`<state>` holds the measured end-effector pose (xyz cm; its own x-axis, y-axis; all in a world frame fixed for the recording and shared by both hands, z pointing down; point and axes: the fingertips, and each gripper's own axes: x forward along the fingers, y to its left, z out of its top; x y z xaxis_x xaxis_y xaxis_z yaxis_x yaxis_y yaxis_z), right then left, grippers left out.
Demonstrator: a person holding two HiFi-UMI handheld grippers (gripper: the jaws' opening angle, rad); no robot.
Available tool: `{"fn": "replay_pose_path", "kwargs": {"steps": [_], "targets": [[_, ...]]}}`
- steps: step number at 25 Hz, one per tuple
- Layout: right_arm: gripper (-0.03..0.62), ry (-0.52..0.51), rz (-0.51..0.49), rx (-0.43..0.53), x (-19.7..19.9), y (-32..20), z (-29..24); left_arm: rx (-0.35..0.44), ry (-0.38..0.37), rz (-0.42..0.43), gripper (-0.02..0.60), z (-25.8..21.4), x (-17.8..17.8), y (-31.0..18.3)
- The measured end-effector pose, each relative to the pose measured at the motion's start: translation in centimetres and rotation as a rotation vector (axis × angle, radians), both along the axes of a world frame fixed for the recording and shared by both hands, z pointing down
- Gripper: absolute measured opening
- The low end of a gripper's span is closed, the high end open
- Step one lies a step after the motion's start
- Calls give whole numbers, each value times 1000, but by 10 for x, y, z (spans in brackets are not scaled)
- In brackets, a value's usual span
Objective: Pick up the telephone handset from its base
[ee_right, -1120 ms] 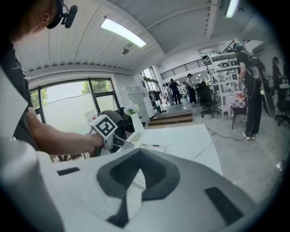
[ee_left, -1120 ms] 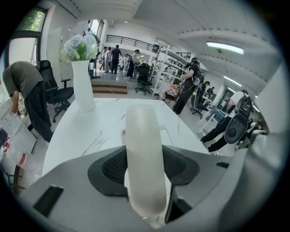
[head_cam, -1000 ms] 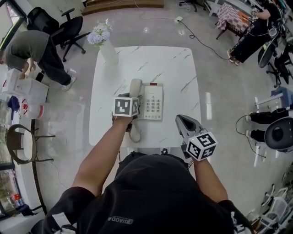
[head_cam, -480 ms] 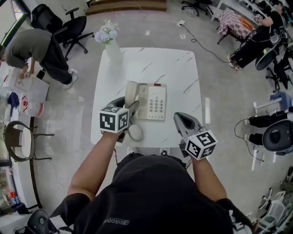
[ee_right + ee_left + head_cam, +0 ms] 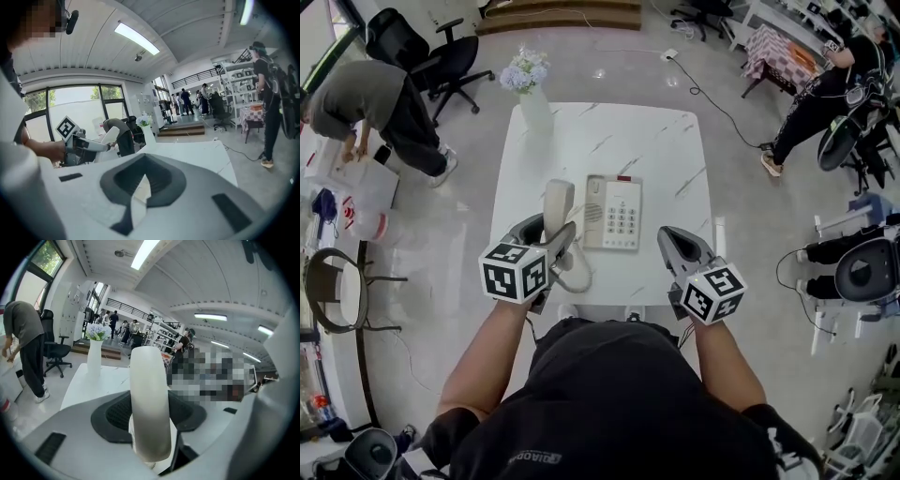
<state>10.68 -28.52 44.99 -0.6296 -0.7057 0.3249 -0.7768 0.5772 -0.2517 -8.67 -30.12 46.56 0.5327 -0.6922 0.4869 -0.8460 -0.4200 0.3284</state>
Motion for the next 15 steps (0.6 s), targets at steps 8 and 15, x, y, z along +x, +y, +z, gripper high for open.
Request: {"fn": "replay_pose_path", "kwargs": {"steps": [8, 15], "targets": [[2, 1, 5, 7, -3, 0, -1, 46, 24, 17, 222, -19, -7, 20], [2, 7, 10, -10, -3, 0, 6, 87, 24, 16, 222, -32, -14, 32]]}}
